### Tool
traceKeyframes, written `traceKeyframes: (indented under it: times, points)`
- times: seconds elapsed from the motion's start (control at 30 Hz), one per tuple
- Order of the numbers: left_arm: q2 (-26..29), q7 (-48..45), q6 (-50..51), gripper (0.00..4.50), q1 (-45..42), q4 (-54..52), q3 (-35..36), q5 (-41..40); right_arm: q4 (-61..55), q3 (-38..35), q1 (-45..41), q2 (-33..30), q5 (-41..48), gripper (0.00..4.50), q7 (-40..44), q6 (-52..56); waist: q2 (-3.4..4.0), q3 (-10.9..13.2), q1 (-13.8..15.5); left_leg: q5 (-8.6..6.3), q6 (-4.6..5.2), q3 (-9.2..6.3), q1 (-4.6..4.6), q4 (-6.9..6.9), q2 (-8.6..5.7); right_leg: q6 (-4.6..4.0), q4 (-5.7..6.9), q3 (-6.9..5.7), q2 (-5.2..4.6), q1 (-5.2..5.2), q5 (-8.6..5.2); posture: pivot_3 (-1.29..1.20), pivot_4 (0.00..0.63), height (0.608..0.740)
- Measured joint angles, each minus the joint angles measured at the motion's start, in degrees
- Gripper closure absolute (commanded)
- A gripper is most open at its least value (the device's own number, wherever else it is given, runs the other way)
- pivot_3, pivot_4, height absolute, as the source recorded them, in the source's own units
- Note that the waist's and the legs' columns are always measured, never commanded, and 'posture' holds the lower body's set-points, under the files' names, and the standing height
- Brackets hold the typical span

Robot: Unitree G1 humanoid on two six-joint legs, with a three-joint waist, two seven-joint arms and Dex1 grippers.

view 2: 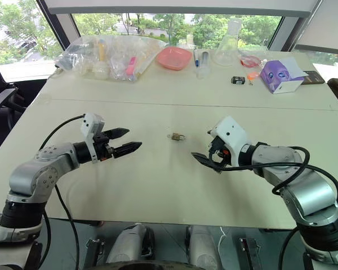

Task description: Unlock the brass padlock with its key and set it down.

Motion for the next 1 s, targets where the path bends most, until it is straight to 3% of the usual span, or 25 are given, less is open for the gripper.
traceKeyframes:
  times: [1.0]
  points:
    - [1.55, -1.55, -1.95, 0.03, -1.68, 2.4, -0.04, 1.56, 1.06, 0.09, -1.59, 1.1, -0.16, 0.0, -1.06, -0.2, 0.0, 0.0, 0.11, 0.01, -0.01, 0.02, 0.0, 0.01, -0.01, 0.0, 0.0, 0.0, 0.0, 0.0, 0.0, 0.0, 0.15, 0.733]
